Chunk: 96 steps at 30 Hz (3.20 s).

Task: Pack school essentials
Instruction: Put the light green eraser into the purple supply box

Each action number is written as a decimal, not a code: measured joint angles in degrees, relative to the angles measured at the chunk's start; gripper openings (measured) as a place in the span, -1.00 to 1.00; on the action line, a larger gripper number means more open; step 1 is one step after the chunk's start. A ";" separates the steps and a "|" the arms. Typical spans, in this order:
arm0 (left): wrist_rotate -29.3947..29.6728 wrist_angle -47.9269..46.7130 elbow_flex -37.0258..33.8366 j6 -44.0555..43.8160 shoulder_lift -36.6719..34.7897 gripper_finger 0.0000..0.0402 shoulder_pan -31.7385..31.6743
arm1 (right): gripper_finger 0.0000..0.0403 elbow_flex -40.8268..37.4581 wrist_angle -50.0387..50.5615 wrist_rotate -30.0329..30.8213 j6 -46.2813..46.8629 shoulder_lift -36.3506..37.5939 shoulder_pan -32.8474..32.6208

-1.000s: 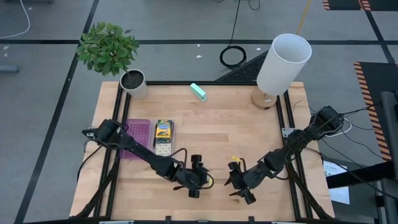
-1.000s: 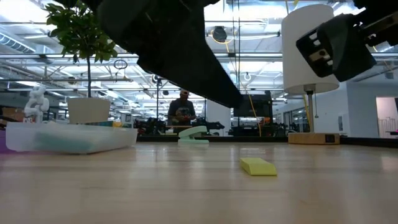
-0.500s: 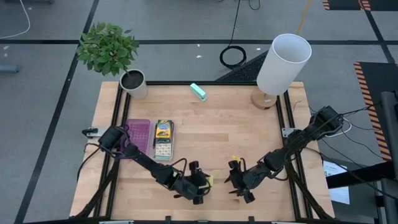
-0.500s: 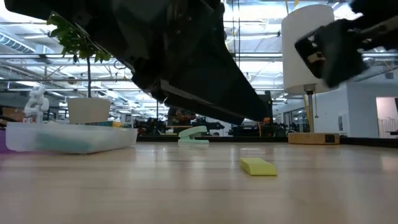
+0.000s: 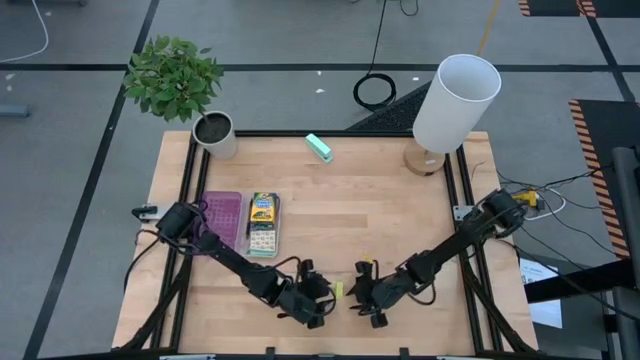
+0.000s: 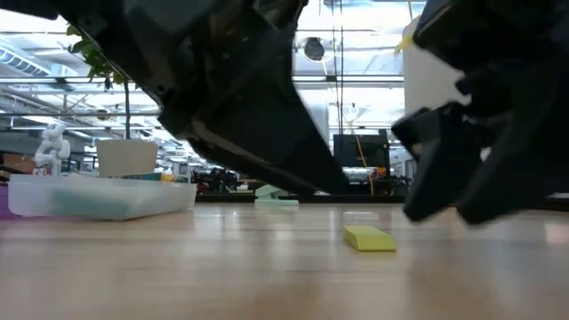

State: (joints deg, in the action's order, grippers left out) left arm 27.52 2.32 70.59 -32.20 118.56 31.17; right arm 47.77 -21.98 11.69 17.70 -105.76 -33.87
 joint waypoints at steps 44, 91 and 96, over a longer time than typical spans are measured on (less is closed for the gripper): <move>3.70 -2.53 0.11 -15.62 1.04 0.12 2.47 | -0.44 -5.70 19.63 4.70 4.20 21.88 2.24; -18.66 3.56 0.05 4.16 2.60 0.12 -8.36 | -0.43 -9.38 12.73 3.23 2.60 21.97 2.26; -22.87 8.59 0.06 9.15 3.86 0.12 -10.27 | -0.43 -9.38 13.41 3.25 2.27 21.97 2.26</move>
State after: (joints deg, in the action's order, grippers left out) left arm 4.65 10.91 70.65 -23.05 122.42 20.90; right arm 38.39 -8.57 14.93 19.97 -83.79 -31.62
